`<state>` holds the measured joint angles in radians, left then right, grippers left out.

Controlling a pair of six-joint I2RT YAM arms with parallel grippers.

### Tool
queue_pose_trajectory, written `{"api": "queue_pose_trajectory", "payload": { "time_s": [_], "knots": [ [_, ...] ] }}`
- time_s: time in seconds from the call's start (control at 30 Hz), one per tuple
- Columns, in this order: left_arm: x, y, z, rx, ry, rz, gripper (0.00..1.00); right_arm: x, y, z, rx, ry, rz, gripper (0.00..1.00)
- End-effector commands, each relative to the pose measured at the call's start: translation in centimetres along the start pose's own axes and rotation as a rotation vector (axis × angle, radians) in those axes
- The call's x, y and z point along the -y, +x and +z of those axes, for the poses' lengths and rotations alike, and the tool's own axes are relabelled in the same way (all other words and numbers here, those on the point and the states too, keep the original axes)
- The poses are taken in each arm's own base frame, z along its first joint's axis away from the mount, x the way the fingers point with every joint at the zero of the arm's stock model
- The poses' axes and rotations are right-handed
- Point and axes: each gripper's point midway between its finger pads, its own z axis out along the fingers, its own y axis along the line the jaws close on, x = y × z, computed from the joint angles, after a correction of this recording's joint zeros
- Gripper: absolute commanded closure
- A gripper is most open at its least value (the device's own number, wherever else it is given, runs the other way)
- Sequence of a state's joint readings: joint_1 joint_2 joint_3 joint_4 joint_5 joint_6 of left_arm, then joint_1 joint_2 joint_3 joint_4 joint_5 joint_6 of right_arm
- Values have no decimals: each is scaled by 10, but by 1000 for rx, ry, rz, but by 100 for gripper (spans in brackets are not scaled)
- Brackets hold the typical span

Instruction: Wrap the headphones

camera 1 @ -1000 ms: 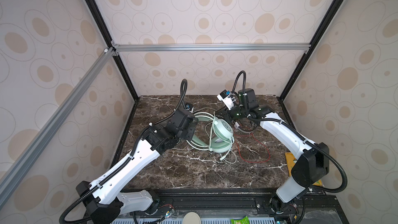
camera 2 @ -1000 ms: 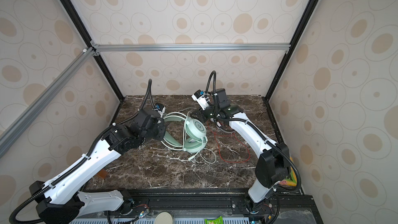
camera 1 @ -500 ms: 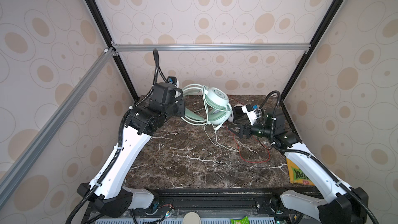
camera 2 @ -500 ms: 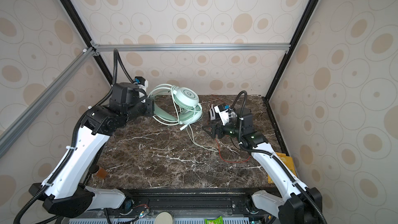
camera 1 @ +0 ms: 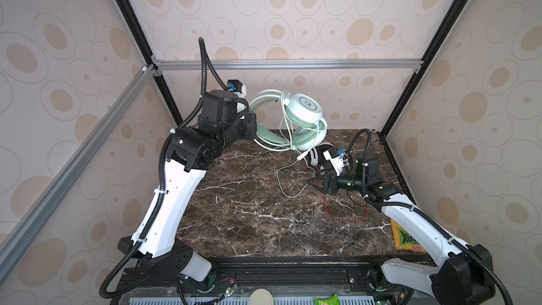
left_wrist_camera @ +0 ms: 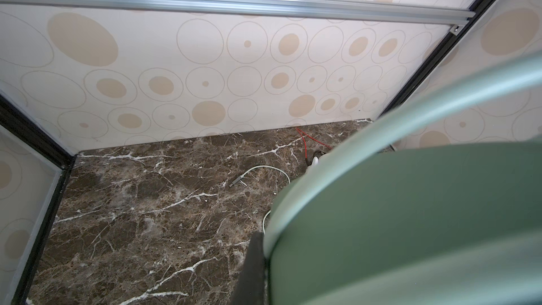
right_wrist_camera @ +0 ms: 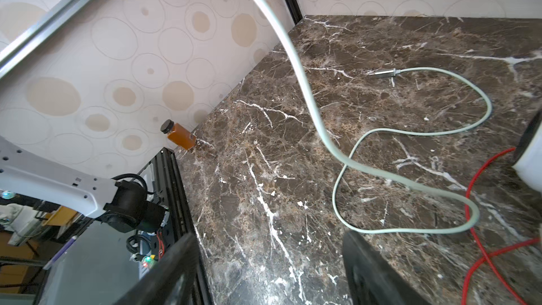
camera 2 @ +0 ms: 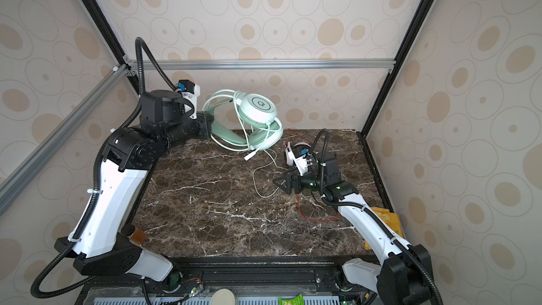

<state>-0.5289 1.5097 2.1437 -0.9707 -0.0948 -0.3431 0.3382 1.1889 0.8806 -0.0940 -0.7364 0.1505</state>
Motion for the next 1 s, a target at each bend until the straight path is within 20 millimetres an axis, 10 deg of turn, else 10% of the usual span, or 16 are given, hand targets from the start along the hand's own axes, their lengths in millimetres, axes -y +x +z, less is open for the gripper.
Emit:
{"api": "queue_pose_trajectory", "payload": {
  "time_s": [0.0, 0.27, 0.67, 0.97],
  "knots": [
    [7, -28, -20, 100, 46, -50, 100, 13, -9, 6, 26, 84, -80, 20],
    [3, -27, -17, 96, 18, -42, 100, 18, -22, 36, 3, 155, -181, 23],
    [-24, -21, -13, 74, -108, -27, 100, 81, -59, 35, 109, 360, -48, 29],
    [-30, -19, -12, 73, -120, -31, 100, 90, -126, 133, 57, 14, 65, 46]
  ]
}}
